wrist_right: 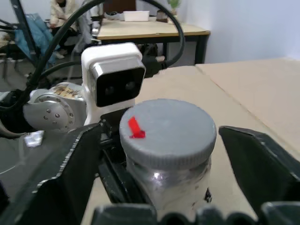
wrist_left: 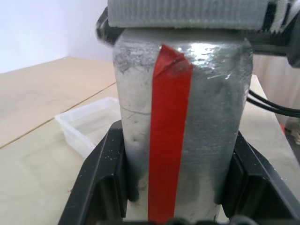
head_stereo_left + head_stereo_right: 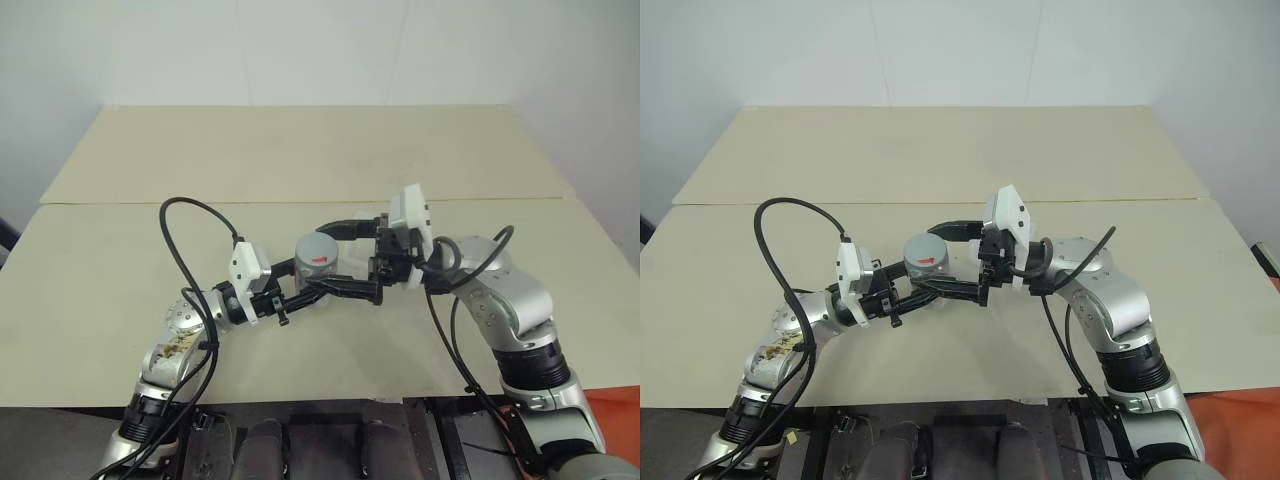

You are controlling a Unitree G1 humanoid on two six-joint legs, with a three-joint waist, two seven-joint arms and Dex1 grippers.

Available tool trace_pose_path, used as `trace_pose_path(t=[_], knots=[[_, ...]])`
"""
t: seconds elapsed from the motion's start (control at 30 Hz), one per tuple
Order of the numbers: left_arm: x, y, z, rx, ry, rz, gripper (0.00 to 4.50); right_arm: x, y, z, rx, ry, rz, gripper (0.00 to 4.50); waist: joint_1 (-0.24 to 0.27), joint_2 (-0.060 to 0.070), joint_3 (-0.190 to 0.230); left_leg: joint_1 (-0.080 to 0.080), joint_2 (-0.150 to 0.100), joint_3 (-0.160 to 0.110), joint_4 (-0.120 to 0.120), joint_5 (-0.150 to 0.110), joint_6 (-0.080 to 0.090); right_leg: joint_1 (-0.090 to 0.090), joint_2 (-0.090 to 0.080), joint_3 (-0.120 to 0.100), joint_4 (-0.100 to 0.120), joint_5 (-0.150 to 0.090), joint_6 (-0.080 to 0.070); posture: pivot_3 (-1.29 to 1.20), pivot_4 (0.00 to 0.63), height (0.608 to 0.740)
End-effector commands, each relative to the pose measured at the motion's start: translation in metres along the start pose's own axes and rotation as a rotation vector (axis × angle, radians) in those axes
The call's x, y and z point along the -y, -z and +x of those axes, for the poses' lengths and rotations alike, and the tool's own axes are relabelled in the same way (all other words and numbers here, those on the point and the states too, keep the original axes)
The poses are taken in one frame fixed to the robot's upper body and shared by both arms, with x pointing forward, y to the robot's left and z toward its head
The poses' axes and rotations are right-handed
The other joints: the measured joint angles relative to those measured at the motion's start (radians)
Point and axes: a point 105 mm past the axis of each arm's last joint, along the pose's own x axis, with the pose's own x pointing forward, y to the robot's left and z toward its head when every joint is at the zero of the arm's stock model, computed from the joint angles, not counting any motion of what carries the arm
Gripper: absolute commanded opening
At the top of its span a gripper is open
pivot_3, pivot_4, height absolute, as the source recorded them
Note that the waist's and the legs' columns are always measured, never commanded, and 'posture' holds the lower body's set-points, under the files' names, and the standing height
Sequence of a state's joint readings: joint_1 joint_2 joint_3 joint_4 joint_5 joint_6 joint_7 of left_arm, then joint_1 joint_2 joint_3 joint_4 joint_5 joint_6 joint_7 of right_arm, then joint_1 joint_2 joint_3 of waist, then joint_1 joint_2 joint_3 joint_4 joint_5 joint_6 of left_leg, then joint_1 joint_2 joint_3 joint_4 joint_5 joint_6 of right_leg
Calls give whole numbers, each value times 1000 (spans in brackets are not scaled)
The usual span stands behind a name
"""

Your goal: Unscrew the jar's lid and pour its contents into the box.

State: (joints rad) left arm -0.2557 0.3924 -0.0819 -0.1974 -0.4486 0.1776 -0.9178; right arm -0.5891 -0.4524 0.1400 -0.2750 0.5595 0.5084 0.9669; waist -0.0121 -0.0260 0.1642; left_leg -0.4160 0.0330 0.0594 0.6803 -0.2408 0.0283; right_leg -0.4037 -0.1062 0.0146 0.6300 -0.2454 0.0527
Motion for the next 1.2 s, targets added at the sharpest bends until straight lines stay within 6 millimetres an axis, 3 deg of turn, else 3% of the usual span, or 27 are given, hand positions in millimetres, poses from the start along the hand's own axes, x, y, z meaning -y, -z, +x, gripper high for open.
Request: trace_pose_path(t=[0.03, 0.3, 0.53, 0.93, 1.03, 1.17, 1.2], knots=[[-5, -6, 0, 17, -32, 45, 2066, 1, -23, -5, 79, 48, -94, 4479, 0, 0, 0, 0, 0, 0, 0, 0, 0, 0, 0, 0, 0, 0, 0, 0, 150, 740], [-18, -6, 4, 11, -122, 77, 2066, 0, -28, 4, 94, 202, -107, 4479, 1, 0, 0, 0, 0, 0, 0, 0, 0, 0, 0, 0, 0, 0, 0, 0, 150, 740], [-28, -5, 6, 18, -206, 114, 2066, 4, -16, 14, 111, 409, -79, 4479, 0, 0, 0, 0, 0, 0, 0, 0, 0, 0, 0, 0, 0, 0, 0, 0, 150, 740], [-31, -4, 9, 23, -231, 124, 2066, 8, -5, 21, 82, 521, -64, 4479, 0, 0, 0, 0, 0, 0, 0, 0, 0, 0, 0, 0, 0, 0, 0, 0, 150, 740], [-30, -4, 8, 23, -233, 123, 2066, 10, -4, 21, 79, 531, -51, 3936, 0, 0, 0, 0, 0, 0, 0, 0, 0, 0, 0, 0, 0, 0, 0, 0, 150, 740], [-31, -2, 7, 17, -235, 121, 2066, 9, -3, 22, 73, 521, -43, 2745, 0, 0, 0, 0, 0, 0, 0, 0, 0, 0, 0, 0, 0, 0, 0, 0, 150, 740], [-31, -2, 7, 17, -235, 120, 2066, 8, -2, 22, 71, 518, -40, 2746, 0, 0, 0, 0, 0, 0, 0, 0, 0, 0, 0, 0, 0, 0, 0, 0, 150, 740]])
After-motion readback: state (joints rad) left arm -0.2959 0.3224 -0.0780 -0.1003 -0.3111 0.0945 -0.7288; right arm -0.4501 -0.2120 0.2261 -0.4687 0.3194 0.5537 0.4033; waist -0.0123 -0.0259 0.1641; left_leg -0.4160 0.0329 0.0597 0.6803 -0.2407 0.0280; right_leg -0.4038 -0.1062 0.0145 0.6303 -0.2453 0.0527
